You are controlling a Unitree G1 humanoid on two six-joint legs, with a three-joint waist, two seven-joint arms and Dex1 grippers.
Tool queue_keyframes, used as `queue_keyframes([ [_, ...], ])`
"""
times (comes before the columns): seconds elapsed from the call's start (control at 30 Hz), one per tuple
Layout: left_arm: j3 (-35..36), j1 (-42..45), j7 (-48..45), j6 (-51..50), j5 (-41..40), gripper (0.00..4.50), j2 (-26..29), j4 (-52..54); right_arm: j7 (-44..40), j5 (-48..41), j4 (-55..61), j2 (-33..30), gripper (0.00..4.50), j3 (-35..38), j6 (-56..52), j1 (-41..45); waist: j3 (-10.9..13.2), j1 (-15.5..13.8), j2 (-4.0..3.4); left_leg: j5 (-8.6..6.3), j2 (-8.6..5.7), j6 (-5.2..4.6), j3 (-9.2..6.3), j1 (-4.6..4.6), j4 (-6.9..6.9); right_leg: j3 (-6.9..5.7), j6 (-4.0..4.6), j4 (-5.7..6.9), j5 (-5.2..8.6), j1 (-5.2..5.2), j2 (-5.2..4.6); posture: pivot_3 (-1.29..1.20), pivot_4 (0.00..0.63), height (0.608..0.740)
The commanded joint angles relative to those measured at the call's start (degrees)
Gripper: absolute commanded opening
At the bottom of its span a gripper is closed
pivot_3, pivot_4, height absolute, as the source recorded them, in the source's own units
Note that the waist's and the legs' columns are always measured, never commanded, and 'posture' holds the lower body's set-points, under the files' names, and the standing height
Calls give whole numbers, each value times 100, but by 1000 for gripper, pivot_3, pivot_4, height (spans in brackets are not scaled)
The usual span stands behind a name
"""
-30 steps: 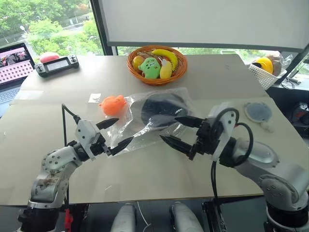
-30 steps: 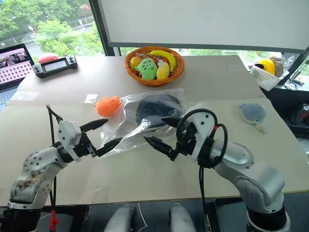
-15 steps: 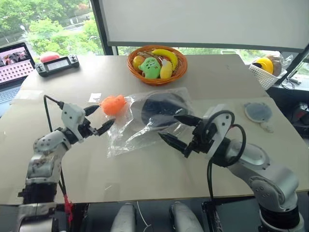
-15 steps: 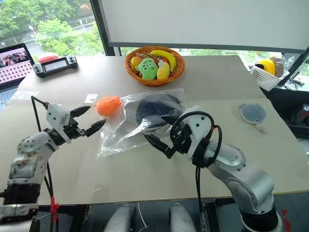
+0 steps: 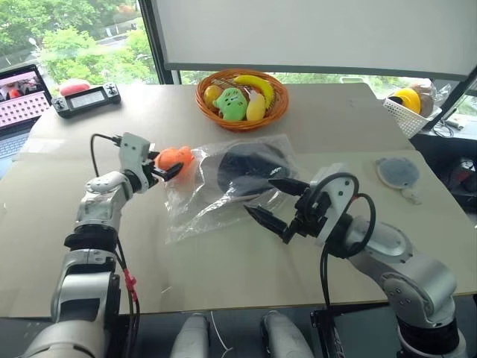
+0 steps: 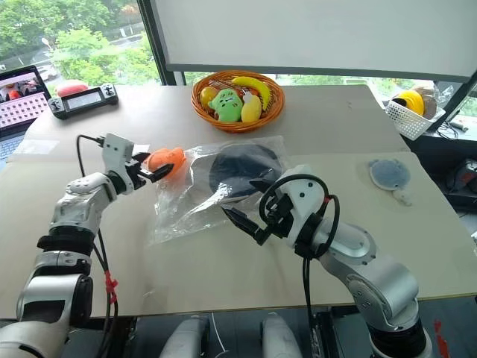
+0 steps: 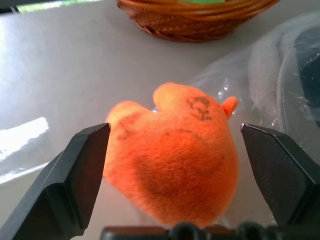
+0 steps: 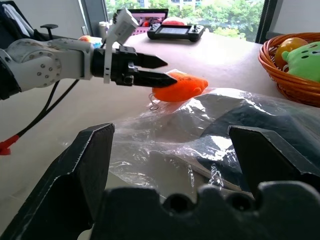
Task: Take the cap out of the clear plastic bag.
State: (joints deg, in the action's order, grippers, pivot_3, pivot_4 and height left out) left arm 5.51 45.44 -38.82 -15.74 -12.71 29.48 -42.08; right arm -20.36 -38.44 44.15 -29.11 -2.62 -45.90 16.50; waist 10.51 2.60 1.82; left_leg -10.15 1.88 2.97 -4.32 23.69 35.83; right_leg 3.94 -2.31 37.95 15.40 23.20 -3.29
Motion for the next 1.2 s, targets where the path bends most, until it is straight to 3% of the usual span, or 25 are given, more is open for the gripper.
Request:
queue_keyframes([
  [0.03,37,316,264,-143,161,4500,-66,-636,24,-4,254,-7,4438,96,86,92,0,-3,0,0,1,0,0,-1,-1,0,0,1,0,0,1,0,150,735],
  [0.13,71,464,516,-65,273,4500,-133,-1027,59,-17,278,-1,4438,111,69,112,-1,-17,1,0,-1,0,-2,-2,0,-1,-1,3,1,-1,0,0,150,735],
  [0.23,101,552,630,87,318,3778,-198,-1199,84,-4,291,-9,4500,115,68,101,-1,-25,2,0,-3,0,-2,-2,2,-1,-3,2,1,-3,-3,0,150,735],
  [0.47,221,545,607,253,322,1263,-263,-1270,104,70,258,5,4500,44,106,67,-1,-82,2,0,-5,0,-4,-1,2,-3,-2,3,1,-4,-4,0,150,735],
  [0.6,274,469,561,309,296,175,-298,-1151,88,137,252,22,4500,-32,115,35,-1,-93,2,0,-4,0,-4,-2,2,-3,-2,4,1,-3,-3,0,150,735],
  [0.9,837,652,1132,995,77,69,-361,-1055,50,255,188,70,4500,-136,125,24,0,-115,4,0,-3,0,-4,2,3,-4,6,3,-4,-1,-3,0,150,735],
  [1.07,481,1607,2700,1767,1032,69,306,-2533,84,269,243,106,4500,-131,96,9,8,-74,27,0,-1,0,-6,4,3,-5,2,4,-2,4,1,0,150,735],
  [1.2,201,1966,3365,1739,1527,69,450,-3242,135,289,292,126,4500,-124,78,5,7,-46,27,0,-9,1,-5,5,-1,-4,-4,-1,-1,3,-7,0,150,735],
])
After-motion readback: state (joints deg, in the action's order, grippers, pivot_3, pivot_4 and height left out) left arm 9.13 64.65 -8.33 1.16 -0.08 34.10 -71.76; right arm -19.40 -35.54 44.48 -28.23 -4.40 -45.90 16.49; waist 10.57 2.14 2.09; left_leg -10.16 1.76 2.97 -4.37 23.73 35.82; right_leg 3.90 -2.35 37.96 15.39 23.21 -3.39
